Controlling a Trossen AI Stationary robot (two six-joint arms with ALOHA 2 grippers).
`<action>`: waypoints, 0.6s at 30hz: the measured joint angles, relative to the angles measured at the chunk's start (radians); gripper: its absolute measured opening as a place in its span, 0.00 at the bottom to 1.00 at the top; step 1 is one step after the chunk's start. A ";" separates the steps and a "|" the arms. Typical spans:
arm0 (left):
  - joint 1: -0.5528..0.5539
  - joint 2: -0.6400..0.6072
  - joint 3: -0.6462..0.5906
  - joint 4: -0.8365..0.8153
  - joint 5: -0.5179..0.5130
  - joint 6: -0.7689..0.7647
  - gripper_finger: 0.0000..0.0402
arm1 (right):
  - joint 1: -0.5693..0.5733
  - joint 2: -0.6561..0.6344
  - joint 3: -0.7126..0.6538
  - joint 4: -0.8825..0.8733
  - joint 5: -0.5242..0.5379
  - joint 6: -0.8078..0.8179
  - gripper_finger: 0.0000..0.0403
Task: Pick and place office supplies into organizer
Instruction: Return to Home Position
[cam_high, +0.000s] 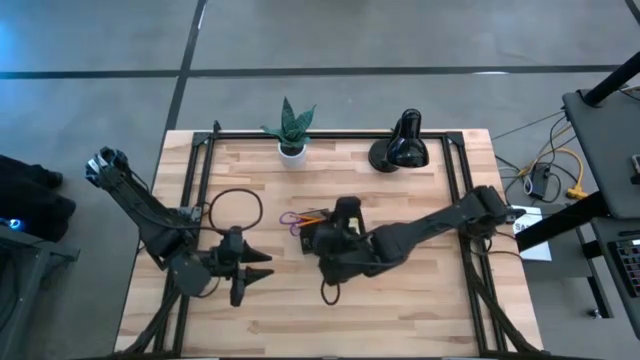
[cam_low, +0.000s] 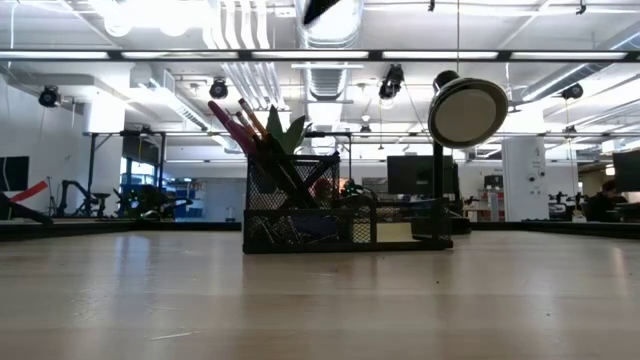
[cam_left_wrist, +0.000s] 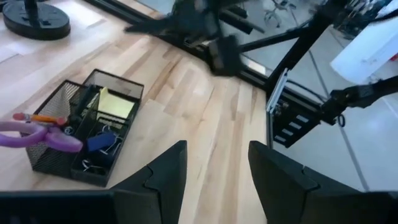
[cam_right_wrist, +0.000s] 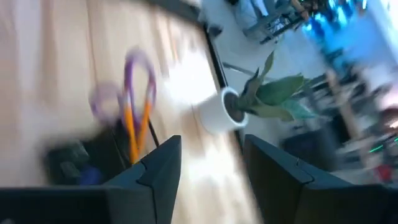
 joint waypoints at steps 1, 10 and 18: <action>0.000 -0.003 0.003 0.001 0.000 0.000 0.39 | 0.009 0.000 0.032 0.000 0.000 0.071 0.41; -0.001 -0.044 0.007 0.023 0.127 0.016 0.39 | 0.092 0.000 0.290 0.000 -0.064 0.630 0.40; -0.014 -0.061 0.006 0.049 0.358 0.020 0.39 | 0.182 0.003 0.365 0.073 -0.119 0.617 0.39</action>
